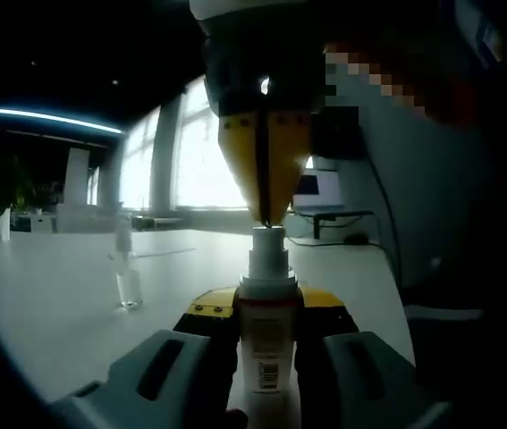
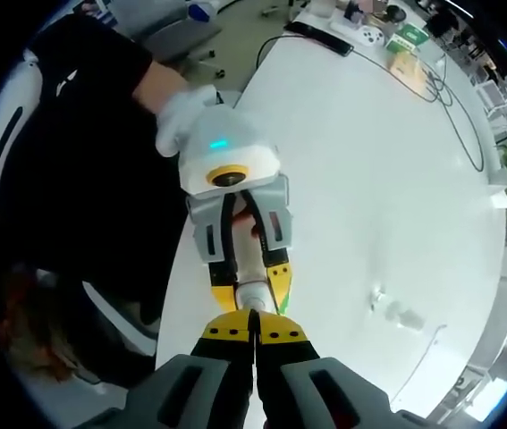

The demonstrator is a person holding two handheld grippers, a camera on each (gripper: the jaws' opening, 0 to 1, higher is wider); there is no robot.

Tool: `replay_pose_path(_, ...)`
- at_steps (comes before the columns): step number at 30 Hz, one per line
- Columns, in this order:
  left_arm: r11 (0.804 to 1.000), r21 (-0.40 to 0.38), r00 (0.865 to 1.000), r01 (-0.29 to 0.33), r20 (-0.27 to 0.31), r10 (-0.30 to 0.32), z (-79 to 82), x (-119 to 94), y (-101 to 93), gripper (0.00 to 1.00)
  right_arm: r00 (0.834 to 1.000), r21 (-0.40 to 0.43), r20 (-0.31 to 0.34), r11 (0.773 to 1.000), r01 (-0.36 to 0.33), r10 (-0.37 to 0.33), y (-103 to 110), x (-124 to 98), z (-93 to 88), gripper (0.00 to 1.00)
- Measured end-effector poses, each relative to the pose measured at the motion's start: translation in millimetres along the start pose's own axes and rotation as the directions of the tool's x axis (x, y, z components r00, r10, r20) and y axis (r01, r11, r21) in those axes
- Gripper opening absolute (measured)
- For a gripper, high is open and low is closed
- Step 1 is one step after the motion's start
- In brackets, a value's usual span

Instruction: Clamp pump bottle remove cover press pump head put on cover

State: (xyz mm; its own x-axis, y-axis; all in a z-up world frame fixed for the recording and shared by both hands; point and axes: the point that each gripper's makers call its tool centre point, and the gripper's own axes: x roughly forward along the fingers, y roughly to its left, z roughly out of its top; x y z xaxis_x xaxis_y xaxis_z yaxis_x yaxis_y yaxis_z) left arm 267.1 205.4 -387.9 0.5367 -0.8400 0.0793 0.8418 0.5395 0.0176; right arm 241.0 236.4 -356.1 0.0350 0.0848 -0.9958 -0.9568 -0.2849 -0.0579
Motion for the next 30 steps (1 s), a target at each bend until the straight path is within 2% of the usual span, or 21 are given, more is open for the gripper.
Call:
replay_pose_path(12, 1.000, 0.000, 1.000, 0.000, 0.000, 0.000, 0.0, -0.2, -0.2, 0.14, 1.000, -0.005, 0.029, 1.000, -0.010, 0.010, 0.9, 4.7, 0.4, 0.00)
replay_pose_path(22, 1.000, 0.000, 1.000, -0.001, 0.000, 0.001, 0.1, 0.0, -0.2, 0.14, 1.000, -0.063, -0.030, 0.998, -0.003, 0.001, -0.8, 0.6, 1.3, 0.00)
replay_pose_path(30, 1.000, -0.001, 1.000, 0.000, 0.000, 0.000, 0.0, 0.0, -0.3, 0.14, 0.999, -0.067, -0.032, 0.998, -0.008, 0.005, -1.2, -0.7, 0.9, 0.00)
